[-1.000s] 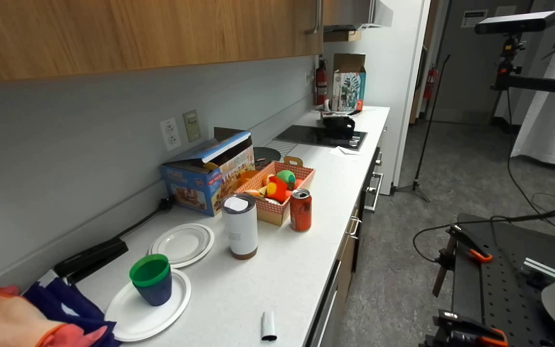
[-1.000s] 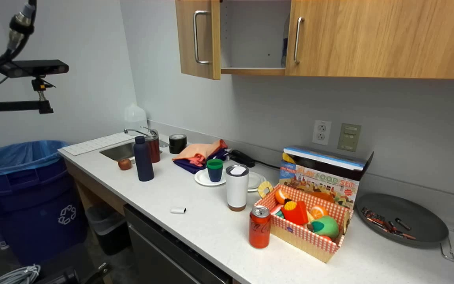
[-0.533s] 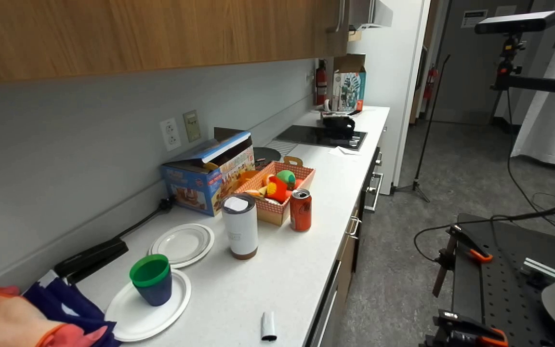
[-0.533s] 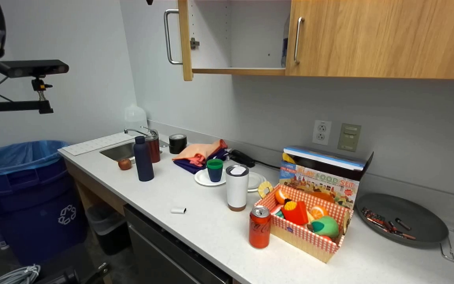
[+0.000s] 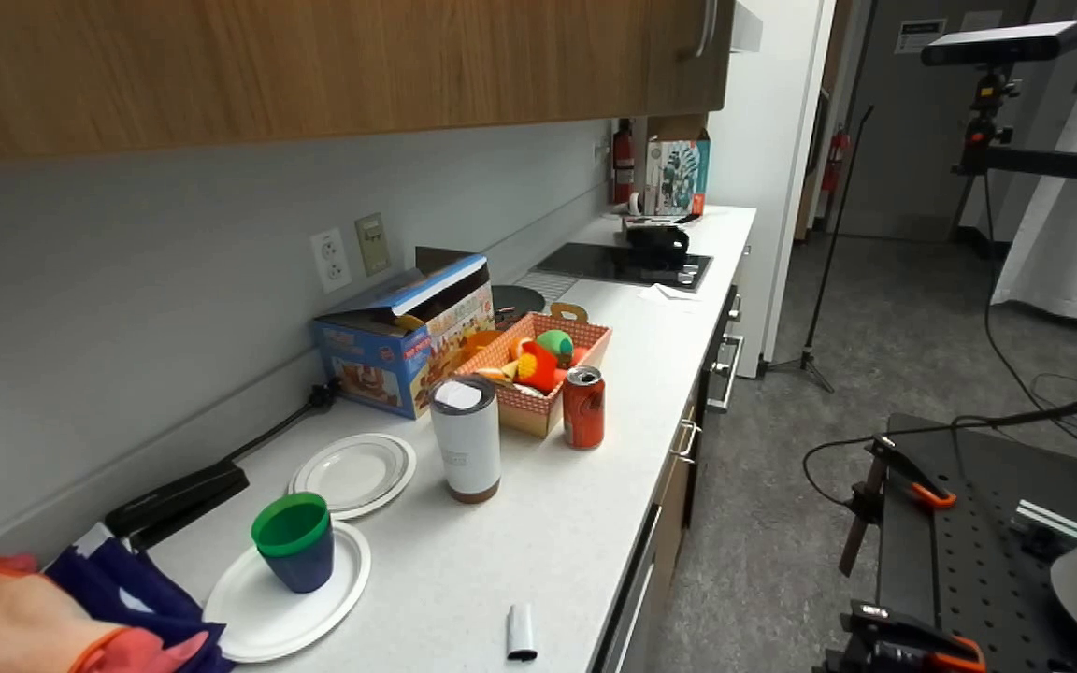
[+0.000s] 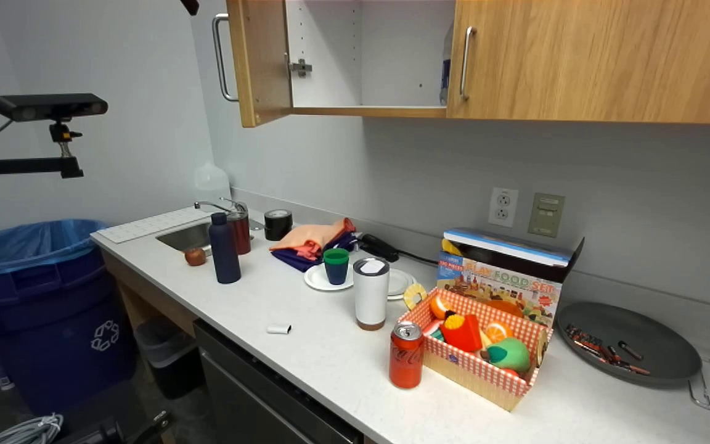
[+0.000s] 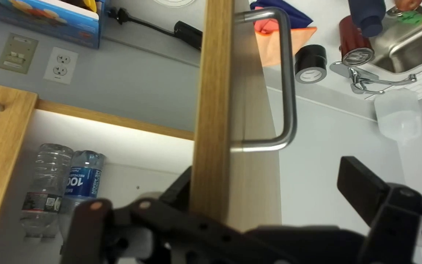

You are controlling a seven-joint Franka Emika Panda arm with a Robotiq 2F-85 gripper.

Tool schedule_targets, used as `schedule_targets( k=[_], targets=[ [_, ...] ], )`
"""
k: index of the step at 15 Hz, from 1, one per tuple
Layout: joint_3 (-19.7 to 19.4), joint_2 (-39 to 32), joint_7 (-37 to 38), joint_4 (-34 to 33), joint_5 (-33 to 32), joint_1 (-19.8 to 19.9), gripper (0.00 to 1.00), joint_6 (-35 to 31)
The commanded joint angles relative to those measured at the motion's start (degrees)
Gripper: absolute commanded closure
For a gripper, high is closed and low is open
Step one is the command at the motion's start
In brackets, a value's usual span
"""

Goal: Open the first overhead cabinet door from the left

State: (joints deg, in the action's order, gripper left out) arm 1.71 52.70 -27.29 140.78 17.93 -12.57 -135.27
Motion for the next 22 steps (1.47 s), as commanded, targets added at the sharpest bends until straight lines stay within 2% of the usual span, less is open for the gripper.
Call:
schedule_targets(
  k=[1,9,18,22],
  targets=[
    [0.9,2.4,4.9,1.5,-0.8,-4.8,0.0,-0.1],
    [-0.5,3.2,7.9,-0.1,4.5,-14.0,0.0,4.8],
    [-1.6,0.0,3.1,-1.9,9.5,-22.3,0.0,4.8],
    [-3.4,-2.7,-1.2,-4.0,10.9,-26.4,0.0,4.4]
  ],
)
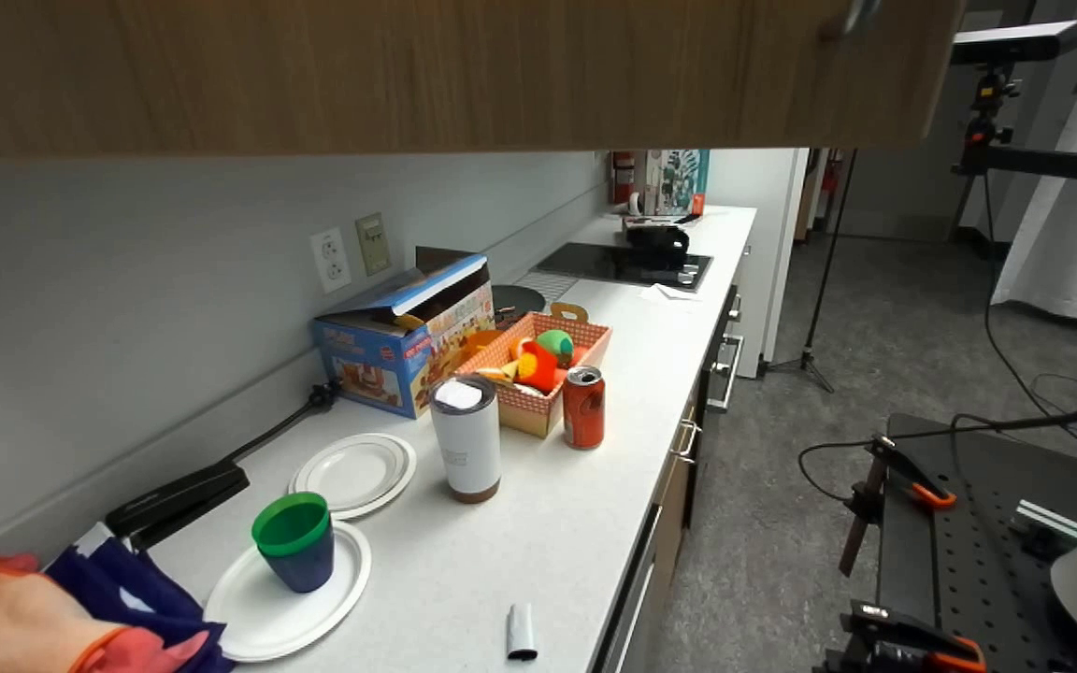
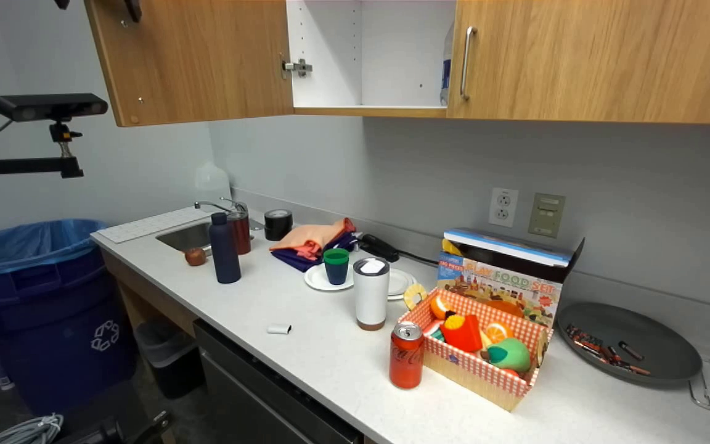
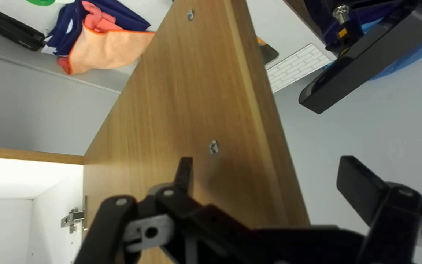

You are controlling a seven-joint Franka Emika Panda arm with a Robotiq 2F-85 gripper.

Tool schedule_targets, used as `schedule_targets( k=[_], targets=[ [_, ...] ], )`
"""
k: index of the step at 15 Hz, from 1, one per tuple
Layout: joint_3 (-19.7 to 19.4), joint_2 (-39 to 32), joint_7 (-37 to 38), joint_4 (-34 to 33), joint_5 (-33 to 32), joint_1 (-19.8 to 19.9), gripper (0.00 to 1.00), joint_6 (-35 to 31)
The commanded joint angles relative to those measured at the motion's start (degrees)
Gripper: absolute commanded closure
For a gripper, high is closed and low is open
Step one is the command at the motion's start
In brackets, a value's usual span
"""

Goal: Open the first overhead cabinet door from the left

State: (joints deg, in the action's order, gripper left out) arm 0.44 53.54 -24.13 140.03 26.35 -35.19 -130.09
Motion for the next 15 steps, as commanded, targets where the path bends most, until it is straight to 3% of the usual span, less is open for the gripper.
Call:
schedule_targets(
  k=[1,7,15],
  targets=[
    [-2.6,-4.1,-5.6,-3.9,2.9,-4.8,0.0,-1.1],
    [-4.9,-8.3,-12.1,-8.0,3.0,-9.5,0.0,-3.6],
    [-4.3,-8.1,-17.0,-9.2,-2.3,-6.3,0.0,-4.2]
  ],
)
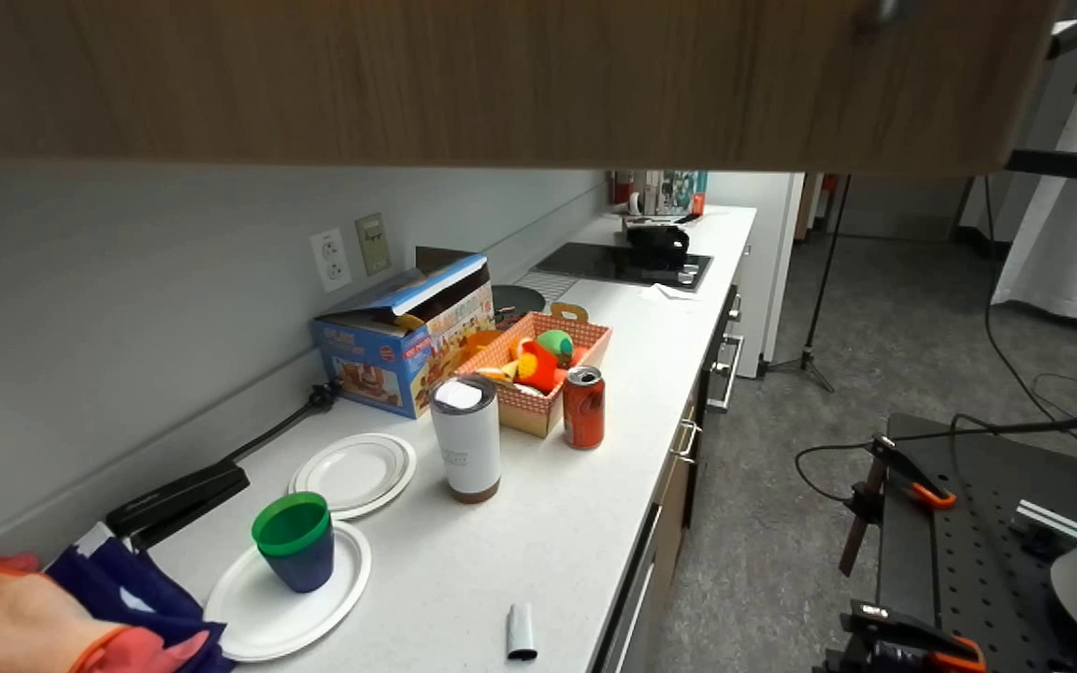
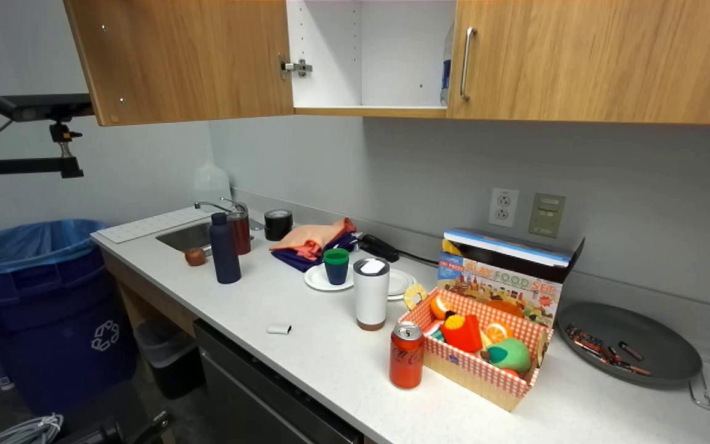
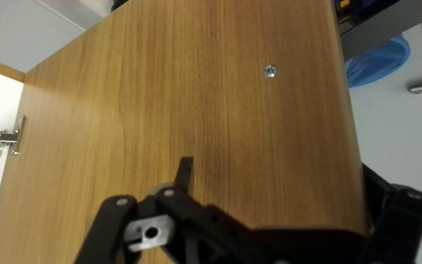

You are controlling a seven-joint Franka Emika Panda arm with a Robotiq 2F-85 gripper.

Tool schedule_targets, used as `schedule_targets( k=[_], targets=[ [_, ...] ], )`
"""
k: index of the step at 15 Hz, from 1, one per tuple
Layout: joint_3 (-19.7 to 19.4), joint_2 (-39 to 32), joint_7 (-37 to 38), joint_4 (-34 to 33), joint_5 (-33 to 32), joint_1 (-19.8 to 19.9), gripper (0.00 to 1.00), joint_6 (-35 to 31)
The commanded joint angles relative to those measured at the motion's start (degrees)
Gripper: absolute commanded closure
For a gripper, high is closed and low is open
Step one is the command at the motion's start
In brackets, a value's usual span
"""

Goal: Open the first overhead cabinet door from the left

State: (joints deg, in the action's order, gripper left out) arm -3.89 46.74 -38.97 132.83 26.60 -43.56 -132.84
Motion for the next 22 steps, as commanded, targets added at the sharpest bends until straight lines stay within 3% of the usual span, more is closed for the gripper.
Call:
schedule_targets(
  k=[1,5,13,18,22],
  targets=[
    [0.3,-0.9,-2.1,-2.0,-3.5,2.4,0.0,-1.5],
    [2.0,0.2,0.2,-1.5,-6.6,4.0,0.0,-2.4],
    [9.7,3.7,10.6,-0.5,-15.1,12.3,0.0,-5.0],
    [13.7,7.2,19.4,-0.6,-18.8,17.0,0.0,-2.4],
    [16.6,9.7,24.9,-0.8,-19.5,18.4,0.0,-0.4]
  ],
)
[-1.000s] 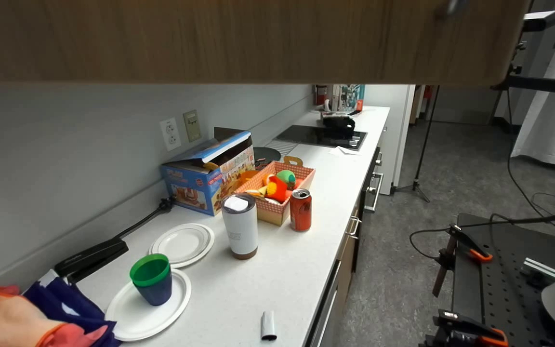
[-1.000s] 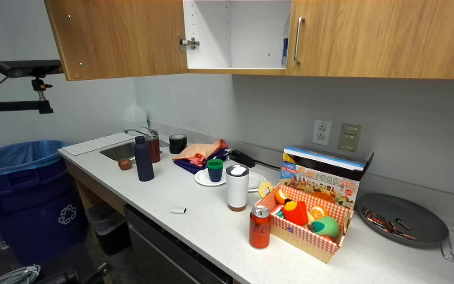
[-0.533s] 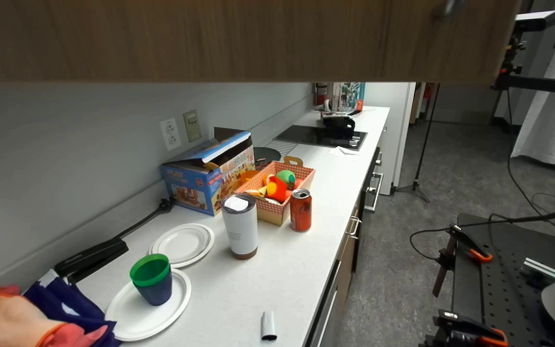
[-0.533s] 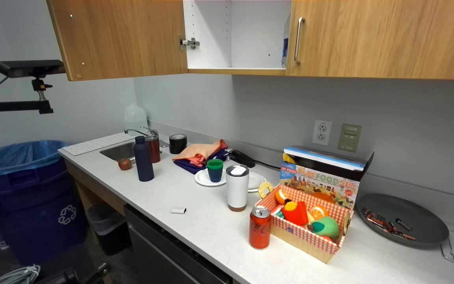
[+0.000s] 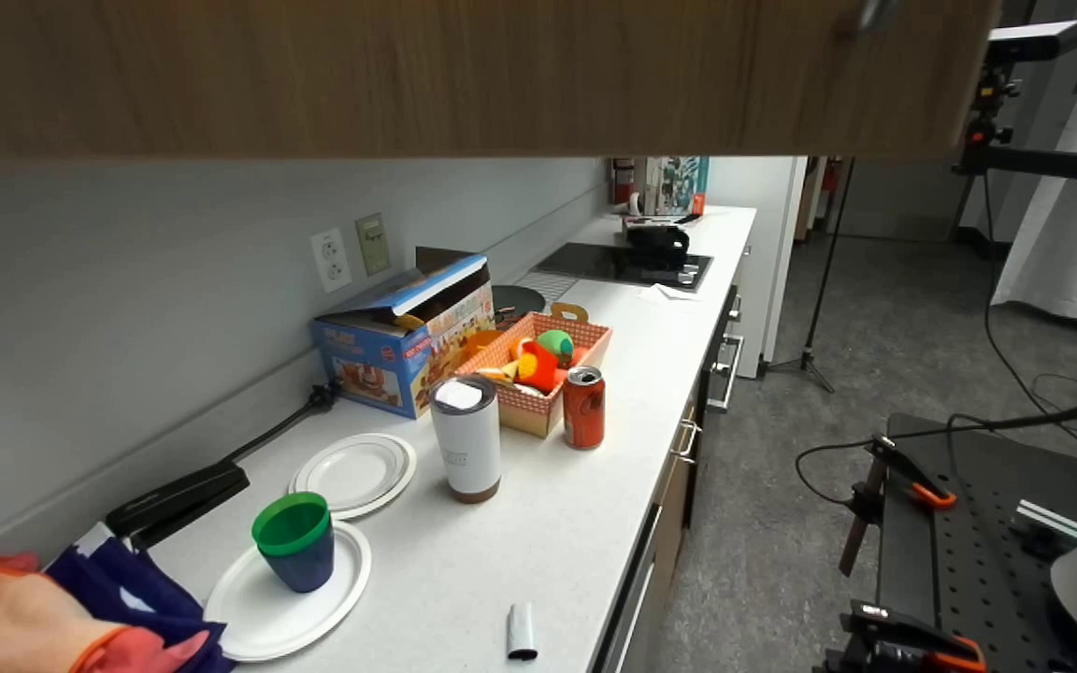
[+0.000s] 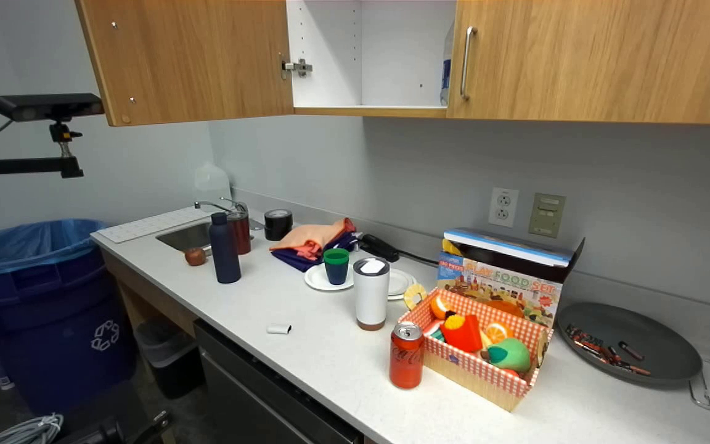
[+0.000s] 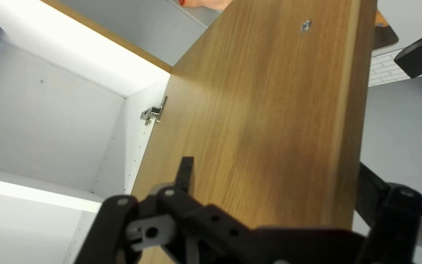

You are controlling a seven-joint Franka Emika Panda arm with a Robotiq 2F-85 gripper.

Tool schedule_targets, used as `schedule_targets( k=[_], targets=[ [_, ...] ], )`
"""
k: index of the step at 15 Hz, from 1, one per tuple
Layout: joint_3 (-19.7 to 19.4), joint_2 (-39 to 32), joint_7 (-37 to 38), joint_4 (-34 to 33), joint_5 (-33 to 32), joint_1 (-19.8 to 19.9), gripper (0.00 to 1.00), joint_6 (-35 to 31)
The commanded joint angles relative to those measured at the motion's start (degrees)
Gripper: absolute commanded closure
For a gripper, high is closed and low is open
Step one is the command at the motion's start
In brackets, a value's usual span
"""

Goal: Open the first overhead cabinet door from the left

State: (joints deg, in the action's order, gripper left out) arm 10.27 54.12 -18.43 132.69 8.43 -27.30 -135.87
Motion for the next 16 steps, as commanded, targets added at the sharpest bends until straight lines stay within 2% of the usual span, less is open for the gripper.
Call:
schedule_targets(
  k=[1,9,16],
  targets=[
    [3.0,2.9,5.6,-0.8,-1.3,2.1,0.0,3.3],
    [6.4,7.1,10.1,-1.3,-1.3,2.1,0.0,7.5],
    [7.2,8.3,11.1,-1.2,-1.8,3.0,0.0,7.1]
  ],
)
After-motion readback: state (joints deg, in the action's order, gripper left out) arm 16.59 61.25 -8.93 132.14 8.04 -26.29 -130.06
